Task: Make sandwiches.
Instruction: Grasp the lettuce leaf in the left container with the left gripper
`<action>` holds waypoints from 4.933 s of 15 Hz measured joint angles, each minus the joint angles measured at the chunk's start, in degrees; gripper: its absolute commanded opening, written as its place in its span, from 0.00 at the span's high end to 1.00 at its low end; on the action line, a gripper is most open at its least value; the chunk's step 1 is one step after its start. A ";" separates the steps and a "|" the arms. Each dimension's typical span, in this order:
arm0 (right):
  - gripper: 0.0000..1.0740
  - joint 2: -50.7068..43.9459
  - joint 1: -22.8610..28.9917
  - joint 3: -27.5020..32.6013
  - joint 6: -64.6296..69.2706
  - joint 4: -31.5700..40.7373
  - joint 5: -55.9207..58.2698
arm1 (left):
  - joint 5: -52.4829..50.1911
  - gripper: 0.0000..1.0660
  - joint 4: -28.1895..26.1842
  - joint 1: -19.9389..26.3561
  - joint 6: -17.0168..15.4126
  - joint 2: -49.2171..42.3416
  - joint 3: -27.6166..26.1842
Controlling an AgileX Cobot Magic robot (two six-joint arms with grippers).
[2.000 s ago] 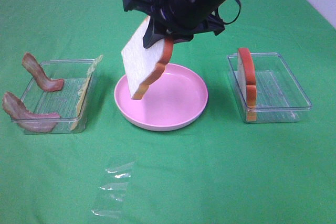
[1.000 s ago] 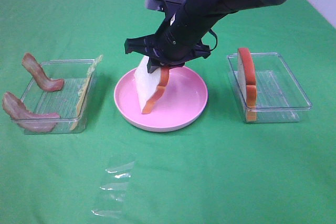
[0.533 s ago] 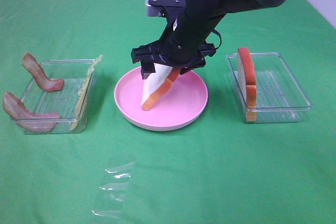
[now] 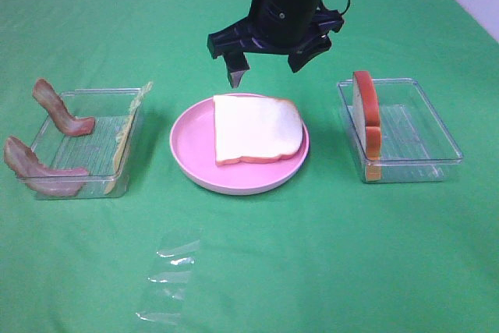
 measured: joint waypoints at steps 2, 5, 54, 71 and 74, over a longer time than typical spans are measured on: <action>0.18 -0.06 0.00 -4.76 -0.52 -0.40 7.62 | 0.00 0.08 0.00 0.00 0.00 0.00 0.00; 0.19 -0.11 0.00 -11.86 -4.53 -0.52 18.85 | 0.00 0.08 0.00 0.00 0.00 0.00 0.00; 0.22 -118.49 -27.16 73.05 -11.92 3.72 13.87 | 0.00 0.08 -0.23 0.00 0.00 0.00 0.00; 0.22 -118.49 -27.16 73.05 -11.92 4.13 13.87 | -17.36 0.08 -5.73 0.00 -1.95 48.01 -18.22; 0.22 -118.49 -27.16 73.05 -11.92 4.13 13.87 | -17.07 0.08 -6.59 0.00 -1.66 60.73 -26.36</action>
